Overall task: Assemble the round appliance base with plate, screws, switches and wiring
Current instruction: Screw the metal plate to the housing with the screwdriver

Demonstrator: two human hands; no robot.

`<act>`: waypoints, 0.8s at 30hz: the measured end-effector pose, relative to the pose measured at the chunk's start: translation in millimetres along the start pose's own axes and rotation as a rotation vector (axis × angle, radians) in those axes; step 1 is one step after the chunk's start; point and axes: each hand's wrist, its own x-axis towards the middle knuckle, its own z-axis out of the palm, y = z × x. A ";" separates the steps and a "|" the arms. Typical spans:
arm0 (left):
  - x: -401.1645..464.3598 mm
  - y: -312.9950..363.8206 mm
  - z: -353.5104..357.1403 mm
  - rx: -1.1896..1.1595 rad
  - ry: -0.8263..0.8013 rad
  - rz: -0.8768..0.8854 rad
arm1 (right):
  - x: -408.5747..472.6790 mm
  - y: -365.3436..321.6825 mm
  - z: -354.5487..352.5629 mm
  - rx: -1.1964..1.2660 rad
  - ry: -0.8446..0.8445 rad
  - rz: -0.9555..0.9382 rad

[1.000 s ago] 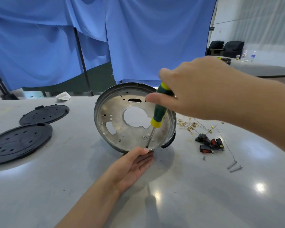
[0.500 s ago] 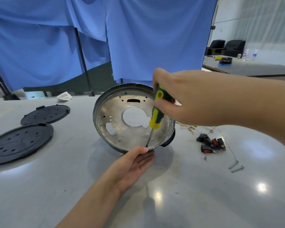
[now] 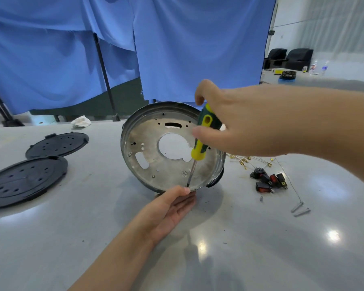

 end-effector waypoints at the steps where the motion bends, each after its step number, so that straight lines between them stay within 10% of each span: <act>1: 0.5 -0.2 -0.6 -0.001 0.004 0.001 | 0.6 0.4 0.9 0.047 -0.016 -0.012; 24: 2.2 1.5 -0.7 0.006 0.023 -0.005 | -3.0 -4.2 1.5 -0.143 0.104 -0.009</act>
